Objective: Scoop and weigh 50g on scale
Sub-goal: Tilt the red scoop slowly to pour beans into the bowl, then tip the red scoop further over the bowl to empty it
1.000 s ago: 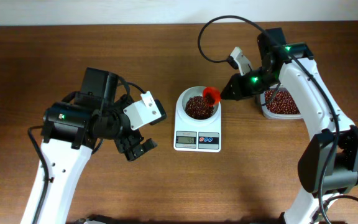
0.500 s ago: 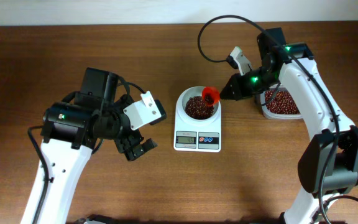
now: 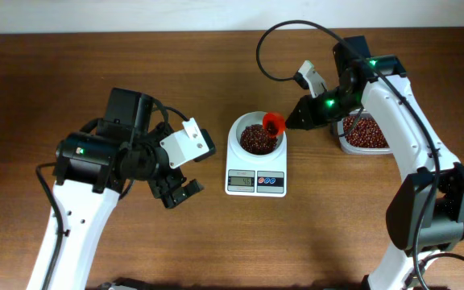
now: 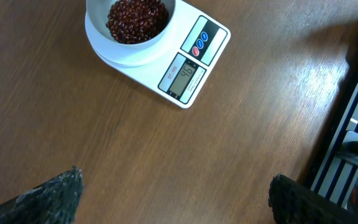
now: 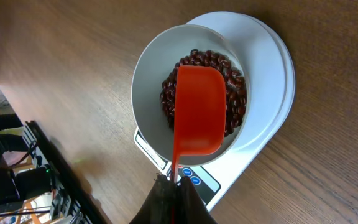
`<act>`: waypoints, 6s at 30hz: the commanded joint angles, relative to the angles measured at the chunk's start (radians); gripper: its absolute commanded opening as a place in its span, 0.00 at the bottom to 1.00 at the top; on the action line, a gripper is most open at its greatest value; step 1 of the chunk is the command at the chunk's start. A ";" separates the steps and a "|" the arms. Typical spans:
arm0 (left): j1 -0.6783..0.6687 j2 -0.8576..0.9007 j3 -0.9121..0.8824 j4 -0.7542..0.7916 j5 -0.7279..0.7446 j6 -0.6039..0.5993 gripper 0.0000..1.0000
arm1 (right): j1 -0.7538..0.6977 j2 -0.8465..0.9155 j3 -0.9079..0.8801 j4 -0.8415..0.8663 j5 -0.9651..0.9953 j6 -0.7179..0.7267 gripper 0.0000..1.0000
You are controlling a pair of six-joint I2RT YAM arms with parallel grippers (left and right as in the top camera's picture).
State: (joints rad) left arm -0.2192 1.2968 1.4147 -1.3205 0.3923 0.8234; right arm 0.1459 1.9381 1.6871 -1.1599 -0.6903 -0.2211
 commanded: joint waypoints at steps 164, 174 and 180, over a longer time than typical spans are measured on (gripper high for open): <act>0.004 -0.016 -0.007 -0.001 0.003 0.008 0.99 | 0.004 -0.001 0.021 -0.001 -0.244 -0.121 0.04; 0.004 -0.016 -0.007 -0.001 0.003 0.008 0.99 | 0.005 0.001 0.021 -0.017 -0.008 0.084 0.04; 0.004 -0.016 -0.007 -0.001 0.003 0.008 0.99 | 0.005 -0.002 0.021 -0.005 -0.238 -0.111 0.04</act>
State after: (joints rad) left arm -0.2192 1.2961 1.4147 -1.3209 0.3920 0.8234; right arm 0.1459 1.9381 1.6878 -1.1728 -0.7757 -0.1959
